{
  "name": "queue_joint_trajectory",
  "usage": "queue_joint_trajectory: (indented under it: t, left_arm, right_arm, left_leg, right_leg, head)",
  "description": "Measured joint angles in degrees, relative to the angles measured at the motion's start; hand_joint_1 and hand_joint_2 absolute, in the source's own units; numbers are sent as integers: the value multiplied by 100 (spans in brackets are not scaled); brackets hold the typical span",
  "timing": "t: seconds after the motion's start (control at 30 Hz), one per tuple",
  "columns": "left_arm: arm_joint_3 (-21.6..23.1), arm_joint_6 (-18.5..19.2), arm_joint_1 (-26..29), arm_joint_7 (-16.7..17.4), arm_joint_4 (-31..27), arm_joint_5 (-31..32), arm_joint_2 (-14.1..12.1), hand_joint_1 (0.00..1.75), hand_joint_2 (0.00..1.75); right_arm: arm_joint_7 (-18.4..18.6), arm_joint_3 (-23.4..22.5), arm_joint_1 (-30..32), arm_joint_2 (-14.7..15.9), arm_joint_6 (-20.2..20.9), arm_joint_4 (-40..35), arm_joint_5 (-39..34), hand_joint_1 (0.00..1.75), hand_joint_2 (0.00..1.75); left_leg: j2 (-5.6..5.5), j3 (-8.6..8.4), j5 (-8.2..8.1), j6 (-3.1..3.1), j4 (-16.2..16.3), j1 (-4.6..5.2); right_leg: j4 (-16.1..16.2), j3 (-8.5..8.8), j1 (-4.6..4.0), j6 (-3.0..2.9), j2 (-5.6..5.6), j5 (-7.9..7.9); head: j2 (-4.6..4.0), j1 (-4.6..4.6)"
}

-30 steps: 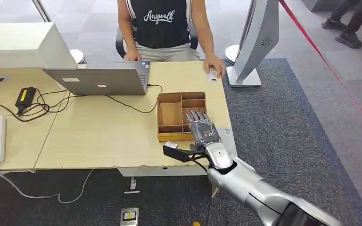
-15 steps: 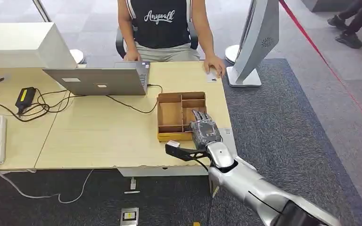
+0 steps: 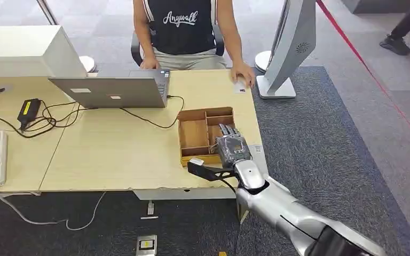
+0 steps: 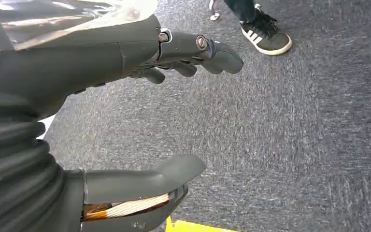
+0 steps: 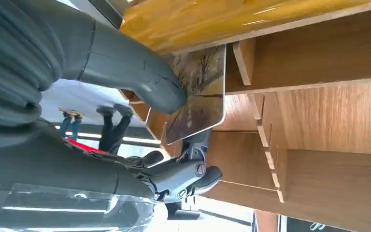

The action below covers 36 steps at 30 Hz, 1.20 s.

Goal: Pass the card to the sensor for recognition and then transmit it.

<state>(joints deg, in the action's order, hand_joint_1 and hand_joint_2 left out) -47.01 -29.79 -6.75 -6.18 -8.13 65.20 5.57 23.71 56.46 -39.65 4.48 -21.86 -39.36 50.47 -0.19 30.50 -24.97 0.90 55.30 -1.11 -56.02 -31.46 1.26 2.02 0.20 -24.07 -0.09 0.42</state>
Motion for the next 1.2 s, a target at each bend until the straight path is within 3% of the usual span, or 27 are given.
queue_joint_trajectory:
  t: [0.23,0.47,0.57,0.77,1.0,1.2]
  left_arm:
    - [-48,-5,-1,-44,11,39,9,0,175]
    - [-155,-7,-2,-111,26,173,28,0,175]
    - [-216,-5,-3,-125,28,232,28,0,175]
    - [-299,2,-2,-151,31,291,33,0,175]
    - [-383,13,-4,-111,31,332,39,0,175]
    - [-415,61,-7,-171,31,492,42,0,175]
  right_arm:
    - [59,2,-28,-9,-374,-29,101,175,175]
    - [523,-20,-277,105,-431,-750,552,175,175]
    - [776,-99,-392,221,-312,-1288,842,175,175]
    - [940,-264,-465,439,-79,-2253,1106,175,175]
    - [949,-345,-460,586,66,-2877,1143,175,175]
    - [732,-348,-518,579,512,-2999,977,175,175]
  left_leg:
    - [-1,1,0,0,0,0]
    - [1,0,1,0,0,0]
    - [1,-1,1,-1,1,0]
    - [1,0,1,-1,1,0]
    - [1,-1,1,-1,1,0]
    - [0,1,2,-1,1,0]
  right_leg:
    - [-1,0,0,0,0,0]
    - [-1,-1,0,0,0,0]
    - [-1,-1,0,0,0,1]
    - [0,-1,0,0,0,1]
    - [0,-1,0,0,0,1]
    - [-1,0,0,0,0,1]
  head:
    - [0,-2]
    - [2,0]
    - [2,0]
    - [0,0]
    - [0,0]
    - [0,0]
